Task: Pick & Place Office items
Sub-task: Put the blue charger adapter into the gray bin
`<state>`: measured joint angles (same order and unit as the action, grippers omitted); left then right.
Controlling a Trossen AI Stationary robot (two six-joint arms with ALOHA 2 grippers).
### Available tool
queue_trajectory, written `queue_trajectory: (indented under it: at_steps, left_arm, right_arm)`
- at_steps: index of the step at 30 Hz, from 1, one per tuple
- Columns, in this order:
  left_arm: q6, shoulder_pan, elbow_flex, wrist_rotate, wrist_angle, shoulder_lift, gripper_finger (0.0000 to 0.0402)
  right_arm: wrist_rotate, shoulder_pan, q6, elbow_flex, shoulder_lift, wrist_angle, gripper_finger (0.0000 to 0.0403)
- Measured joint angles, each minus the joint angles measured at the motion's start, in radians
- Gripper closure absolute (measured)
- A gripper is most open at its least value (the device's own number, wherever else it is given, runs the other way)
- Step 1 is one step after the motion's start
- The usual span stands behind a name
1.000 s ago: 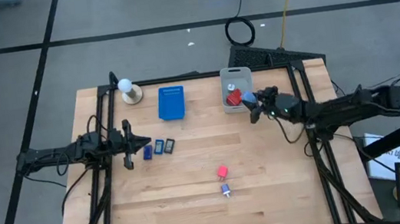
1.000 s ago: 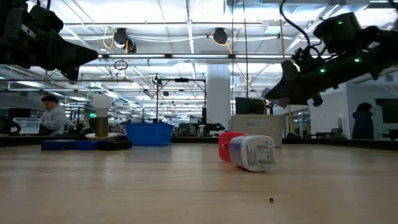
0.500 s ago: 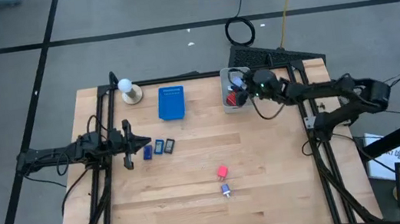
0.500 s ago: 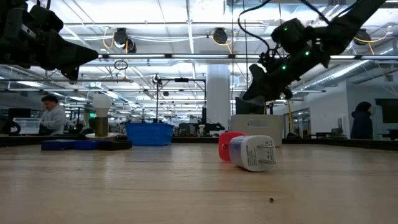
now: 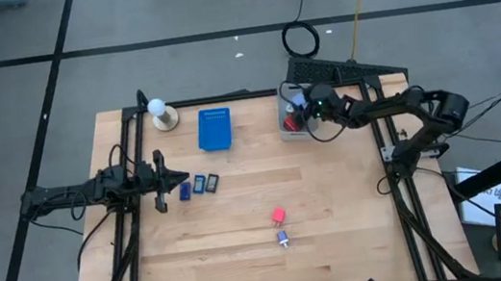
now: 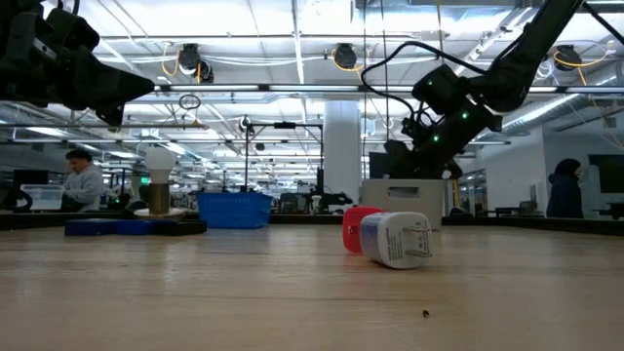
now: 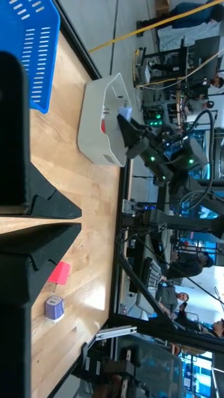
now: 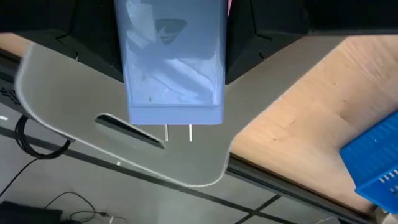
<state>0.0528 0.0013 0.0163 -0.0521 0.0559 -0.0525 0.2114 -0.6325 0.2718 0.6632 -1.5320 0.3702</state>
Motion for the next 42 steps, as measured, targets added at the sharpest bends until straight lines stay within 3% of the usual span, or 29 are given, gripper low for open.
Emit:
queue_trajectory:
  at_steps: [13, 25, 42]
  left_arm:
    - [0.000, 0.000, 0.000, 0.000, 0.000, 0.000, 0.0380]
    - [0.000, 0.000, 0.000, 0.000, 0.000, 0.000, 0.0380]
    - [0.000, 0.000, 0.000, 0.000, 0.000, 0.000, 0.0380]
  right_arm:
    - [-0.007, 0.019, -0.049, 0.004, 0.000, -0.021, 0.0188]
    - [-0.003, -0.010, -0.095, 0.223, 0.000, -0.332, 0.0188]
    - [0.053, -0.040, -0.113, 0.241, -0.085, -0.373, 0.0188]
